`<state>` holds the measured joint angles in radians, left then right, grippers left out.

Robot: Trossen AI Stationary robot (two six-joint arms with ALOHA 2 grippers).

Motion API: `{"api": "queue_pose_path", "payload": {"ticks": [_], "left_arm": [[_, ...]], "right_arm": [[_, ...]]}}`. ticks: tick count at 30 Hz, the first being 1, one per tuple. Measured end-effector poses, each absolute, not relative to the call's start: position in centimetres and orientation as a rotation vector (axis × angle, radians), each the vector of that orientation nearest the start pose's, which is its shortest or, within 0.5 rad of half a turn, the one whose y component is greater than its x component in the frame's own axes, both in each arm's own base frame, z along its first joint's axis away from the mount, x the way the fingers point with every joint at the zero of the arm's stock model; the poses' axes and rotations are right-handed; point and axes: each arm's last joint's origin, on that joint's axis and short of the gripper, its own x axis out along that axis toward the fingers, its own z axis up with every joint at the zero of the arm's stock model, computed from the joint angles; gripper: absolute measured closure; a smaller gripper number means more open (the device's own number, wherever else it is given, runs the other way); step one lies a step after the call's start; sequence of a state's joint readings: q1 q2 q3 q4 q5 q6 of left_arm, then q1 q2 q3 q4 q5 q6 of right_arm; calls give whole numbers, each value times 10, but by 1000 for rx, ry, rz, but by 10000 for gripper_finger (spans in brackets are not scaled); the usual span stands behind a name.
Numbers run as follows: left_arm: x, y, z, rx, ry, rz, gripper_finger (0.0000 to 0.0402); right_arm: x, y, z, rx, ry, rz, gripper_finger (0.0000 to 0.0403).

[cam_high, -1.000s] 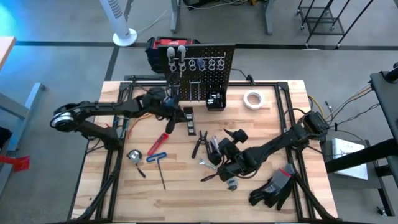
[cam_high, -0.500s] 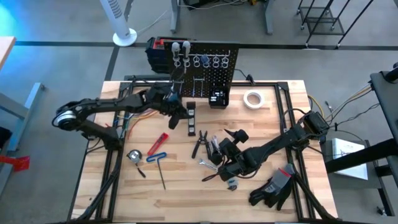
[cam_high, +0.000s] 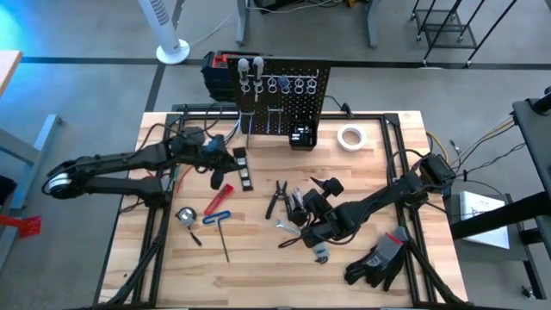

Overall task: Hang tools onto peg board
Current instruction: Hang the spirit level on the peg board

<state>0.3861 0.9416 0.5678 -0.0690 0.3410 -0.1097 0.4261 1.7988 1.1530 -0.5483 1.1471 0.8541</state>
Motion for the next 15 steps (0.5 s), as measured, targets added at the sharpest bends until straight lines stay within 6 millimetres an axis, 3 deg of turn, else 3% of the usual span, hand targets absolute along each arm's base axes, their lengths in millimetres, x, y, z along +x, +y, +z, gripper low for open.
{"api": "queue_pose_path", "payload": {"ticks": [6,12,15], "left_arm": [[185,77,230,-165,448,59,360],[214,91,239,-78,328,-81,360],[233,99,238,-78,361,-107,360]], "right_arm": [[326,118,189,-98,492,-878,18],[328,117,190,-107,493,-869,18],[328,117,190,-102,500,-865,18]]}}
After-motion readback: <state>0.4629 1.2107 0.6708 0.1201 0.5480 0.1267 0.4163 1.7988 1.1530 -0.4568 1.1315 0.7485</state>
